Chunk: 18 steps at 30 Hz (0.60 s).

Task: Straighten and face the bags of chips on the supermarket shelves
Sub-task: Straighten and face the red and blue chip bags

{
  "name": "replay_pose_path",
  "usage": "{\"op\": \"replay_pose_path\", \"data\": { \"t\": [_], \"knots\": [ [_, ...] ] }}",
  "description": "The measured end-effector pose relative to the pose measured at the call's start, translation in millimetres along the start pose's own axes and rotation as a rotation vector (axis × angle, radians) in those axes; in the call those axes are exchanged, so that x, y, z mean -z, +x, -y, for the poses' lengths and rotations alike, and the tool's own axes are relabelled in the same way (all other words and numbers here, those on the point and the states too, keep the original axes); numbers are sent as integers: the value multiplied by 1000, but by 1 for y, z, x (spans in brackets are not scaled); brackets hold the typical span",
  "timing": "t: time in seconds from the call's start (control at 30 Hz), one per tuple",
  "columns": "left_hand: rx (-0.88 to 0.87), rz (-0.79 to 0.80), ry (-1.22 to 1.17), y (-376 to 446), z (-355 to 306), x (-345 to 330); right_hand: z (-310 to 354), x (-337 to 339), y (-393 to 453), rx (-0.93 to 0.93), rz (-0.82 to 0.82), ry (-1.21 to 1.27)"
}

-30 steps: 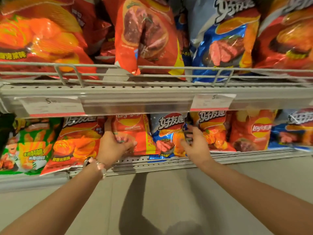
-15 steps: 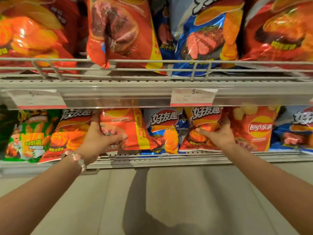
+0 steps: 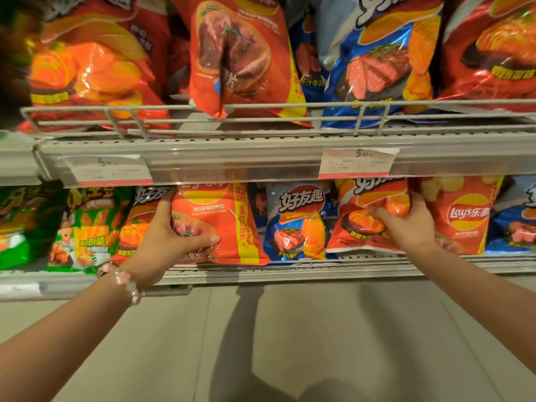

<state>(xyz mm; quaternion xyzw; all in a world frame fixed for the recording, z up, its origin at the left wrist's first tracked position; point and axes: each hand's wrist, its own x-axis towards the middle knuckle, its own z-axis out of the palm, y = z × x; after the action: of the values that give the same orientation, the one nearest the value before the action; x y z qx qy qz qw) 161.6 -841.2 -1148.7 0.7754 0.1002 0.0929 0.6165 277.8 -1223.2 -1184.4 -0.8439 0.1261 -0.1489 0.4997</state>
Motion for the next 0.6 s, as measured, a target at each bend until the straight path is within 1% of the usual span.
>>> {"op": "replay_pose_path", "data": {
  "t": [0.17,0.23,0.37,0.5,0.6],
  "knots": [
    [-46,-64,26,-9,-2,21,38,-5,-27,30,-22,26],
    [-60,-80,21,-12,-3,33,57,-18,-49,56,-1,29],
    [-45,-84,-5,-15,-3,57,100,-64,-81,56,135,67],
    [-42,-85,9,-18,-1,81,131,-115,-98,-19,279,-67],
    [-28,-84,4,-23,5,96,137,-150,-108,-34,310,-188]
  ]
}}
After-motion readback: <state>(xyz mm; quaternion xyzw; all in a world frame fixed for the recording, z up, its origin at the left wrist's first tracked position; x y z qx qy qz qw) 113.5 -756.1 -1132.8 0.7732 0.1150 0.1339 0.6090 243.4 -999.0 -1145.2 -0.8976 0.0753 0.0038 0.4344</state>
